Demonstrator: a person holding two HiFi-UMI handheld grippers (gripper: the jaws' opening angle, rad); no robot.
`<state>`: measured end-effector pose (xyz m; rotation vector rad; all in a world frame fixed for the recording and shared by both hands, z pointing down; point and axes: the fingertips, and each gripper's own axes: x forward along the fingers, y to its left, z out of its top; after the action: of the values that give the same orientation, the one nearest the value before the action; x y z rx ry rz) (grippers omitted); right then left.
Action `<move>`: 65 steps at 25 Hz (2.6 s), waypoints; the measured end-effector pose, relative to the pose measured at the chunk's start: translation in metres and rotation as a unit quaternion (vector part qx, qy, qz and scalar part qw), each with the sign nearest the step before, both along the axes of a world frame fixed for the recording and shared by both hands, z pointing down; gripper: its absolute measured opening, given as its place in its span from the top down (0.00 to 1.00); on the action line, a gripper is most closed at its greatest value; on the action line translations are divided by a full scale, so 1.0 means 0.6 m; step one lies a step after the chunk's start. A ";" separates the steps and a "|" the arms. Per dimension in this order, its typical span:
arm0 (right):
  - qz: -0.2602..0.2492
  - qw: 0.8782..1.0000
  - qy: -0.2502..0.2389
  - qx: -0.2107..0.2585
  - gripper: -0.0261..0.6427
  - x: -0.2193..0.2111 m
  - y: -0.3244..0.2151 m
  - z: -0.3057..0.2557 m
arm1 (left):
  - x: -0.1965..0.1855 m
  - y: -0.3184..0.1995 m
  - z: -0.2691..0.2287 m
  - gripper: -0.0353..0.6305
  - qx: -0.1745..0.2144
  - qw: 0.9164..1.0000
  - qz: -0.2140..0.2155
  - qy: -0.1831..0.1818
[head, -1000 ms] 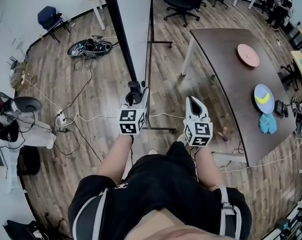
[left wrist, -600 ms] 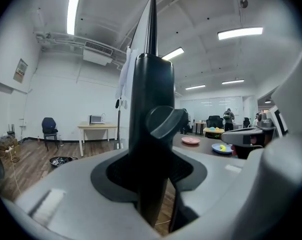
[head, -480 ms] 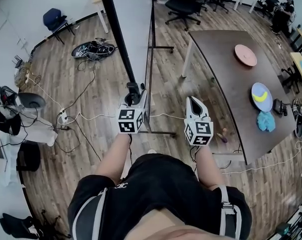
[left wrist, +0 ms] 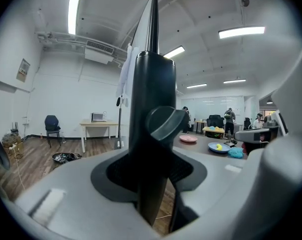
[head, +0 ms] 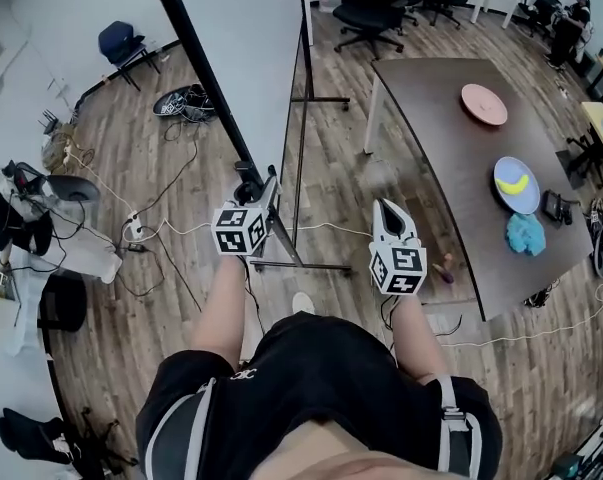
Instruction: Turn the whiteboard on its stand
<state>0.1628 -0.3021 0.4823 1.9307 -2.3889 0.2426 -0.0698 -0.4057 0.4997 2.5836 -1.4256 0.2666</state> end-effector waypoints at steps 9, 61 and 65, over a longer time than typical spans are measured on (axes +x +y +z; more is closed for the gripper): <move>-0.009 1.000 -0.008 -0.003 0.95 0.007 0.101 0.019 | 0.002 0.085 -0.003 0.68 0.009 1.000 -0.003 0.004; -0.039 0.999 0.010 -0.011 0.95 -0.148 0.522 0.013 | -0.033 0.551 0.000 0.69 0.028 1.000 0.000 -0.007; -0.046 0.999 0.016 -0.008 0.95 -0.166 0.520 0.007 | -0.043 0.565 -0.001 0.69 0.036 0.999 0.003 -0.008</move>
<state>0.0631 0.0099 0.4866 1.7970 -2.4397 0.2235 -0.0959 -0.0670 0.4994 2.6482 -1.4603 0.2414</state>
